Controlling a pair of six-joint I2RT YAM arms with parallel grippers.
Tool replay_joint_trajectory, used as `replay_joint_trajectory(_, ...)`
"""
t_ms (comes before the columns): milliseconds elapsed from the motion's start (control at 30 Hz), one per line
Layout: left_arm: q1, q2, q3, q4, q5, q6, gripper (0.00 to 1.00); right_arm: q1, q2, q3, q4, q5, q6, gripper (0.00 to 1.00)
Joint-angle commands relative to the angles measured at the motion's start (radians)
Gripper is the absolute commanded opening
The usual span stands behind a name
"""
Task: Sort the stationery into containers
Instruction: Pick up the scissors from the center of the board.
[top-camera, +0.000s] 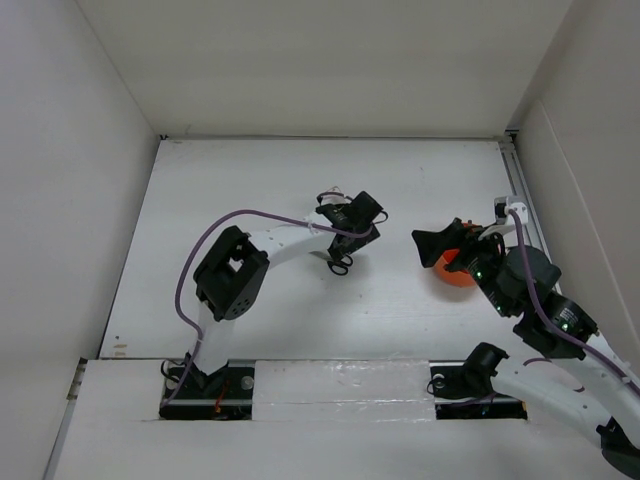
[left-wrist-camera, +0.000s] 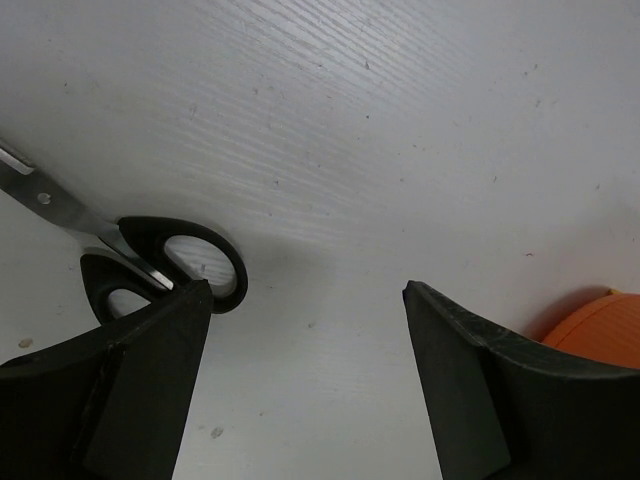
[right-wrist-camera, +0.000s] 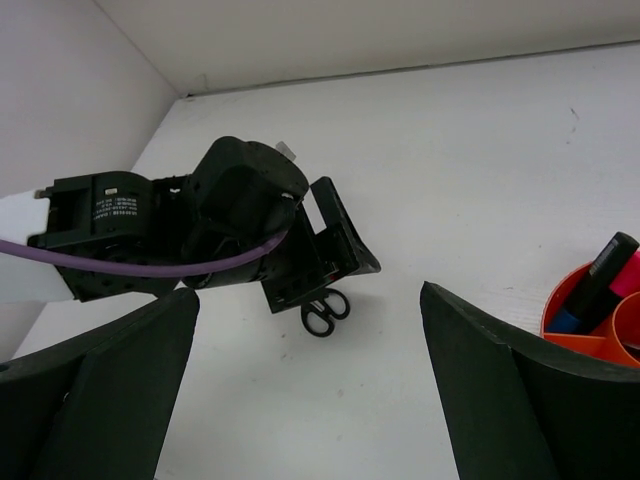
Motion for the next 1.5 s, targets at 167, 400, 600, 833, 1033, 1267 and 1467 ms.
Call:
replay_joint_trajectory(167, 0.019, 0.016, -0.011, 0.026, 0.036, 0.003, 0.69, 0.007, -0.021, -0.004, 0.022, 0.008, 0.006, 0.98)
replay_joint_trajectory(400, 0.019, 0.053, -0.011, 0.036, 0.047, 0.003, 0.64, 0.007, -0.021, -0.004, 0.022, 0.008, 0.006, 0.98)
replay_joint_trajectory(600, 0.019, 0.073, -0.020, 0.027, 0.047, 0.003, 0.53, 0.007, -0.021, -0.004, 0.022, 0.008, 0.006, 0.98)
replay_joint_trajectory(833, 0.019, 0.102, -0.042, -0.024, 0.057, 0.023, 0.38, 0.007, -0.039, -0.004, 0.022, 0.008, 0.006, 0.98)
replay_joint_trajectory(1033, 0.019, 0.132, -0.097, -0.024, 0.094, 0.045, 0.28, 0.007, -0.050, -0.013, 0.022, 0.008, 0.015, 0.96)
replay_joint_trajectory(1267, 0.019, 0.159, -0.187, 0.043, 0.209, 0.094, 0.10, 0.016, -0.079, -0.013, 0.022, -0.001, 0.015, 0.96)
replay_joint_trajectory(1467, 0.019, 0.168, -0.218, 0.068, 0.229, 0.127, 0.00, 0.016, -0.090, -0.013, 0.031, -0.001, 0.015, 0.96)
